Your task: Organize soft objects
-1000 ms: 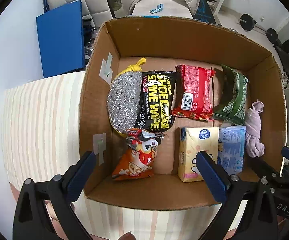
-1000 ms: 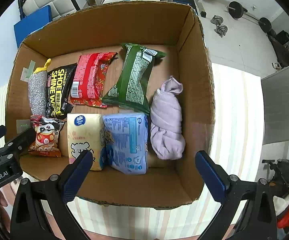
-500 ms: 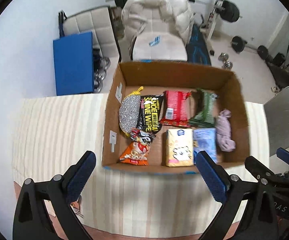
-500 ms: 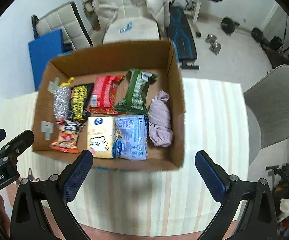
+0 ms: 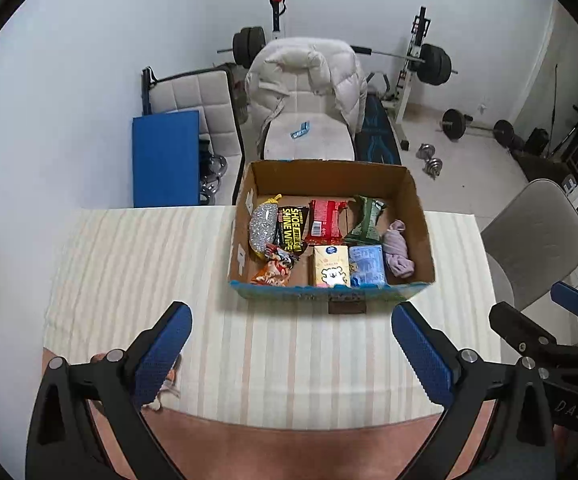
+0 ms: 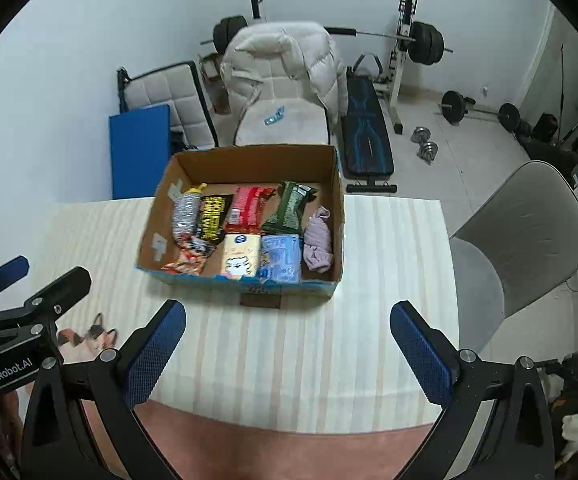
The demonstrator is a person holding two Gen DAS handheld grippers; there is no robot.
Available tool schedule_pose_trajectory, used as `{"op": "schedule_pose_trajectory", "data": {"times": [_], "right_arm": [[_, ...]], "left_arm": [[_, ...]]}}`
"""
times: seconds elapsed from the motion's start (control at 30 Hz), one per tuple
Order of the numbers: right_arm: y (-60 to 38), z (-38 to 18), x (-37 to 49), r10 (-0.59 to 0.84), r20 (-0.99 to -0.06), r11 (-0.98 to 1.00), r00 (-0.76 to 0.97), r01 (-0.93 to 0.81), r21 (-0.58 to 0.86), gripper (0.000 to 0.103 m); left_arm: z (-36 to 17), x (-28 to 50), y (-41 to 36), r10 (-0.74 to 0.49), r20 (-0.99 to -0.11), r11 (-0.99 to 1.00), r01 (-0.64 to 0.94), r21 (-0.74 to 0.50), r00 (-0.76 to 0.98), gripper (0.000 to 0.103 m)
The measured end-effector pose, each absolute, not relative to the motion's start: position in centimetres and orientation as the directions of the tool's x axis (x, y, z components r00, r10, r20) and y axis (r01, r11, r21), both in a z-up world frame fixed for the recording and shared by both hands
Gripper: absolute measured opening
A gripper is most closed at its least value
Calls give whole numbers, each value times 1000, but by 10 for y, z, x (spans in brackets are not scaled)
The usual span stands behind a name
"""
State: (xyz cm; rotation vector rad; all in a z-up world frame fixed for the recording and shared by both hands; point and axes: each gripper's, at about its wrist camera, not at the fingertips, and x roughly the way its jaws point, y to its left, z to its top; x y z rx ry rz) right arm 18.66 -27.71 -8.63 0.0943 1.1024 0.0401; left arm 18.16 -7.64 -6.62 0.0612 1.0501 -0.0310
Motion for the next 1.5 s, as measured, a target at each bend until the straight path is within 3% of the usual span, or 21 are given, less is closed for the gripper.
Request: {"op": "schedule_pose_trajectory", "data": {"times": [0.6, 1.5], "right_arm": [[-273, 25, 56, 92, -802, 995, 591, -19, 101, 103], [-280, 73, 44, -17, -726, 998, 687, 56, 30, 103]], "left_arm": [[3, 93, -72, -15, -825, 999, 45, 12, 565, 103], [27, 84, -72, 15, -761, 999, 12, 29, 649, 103]]}}
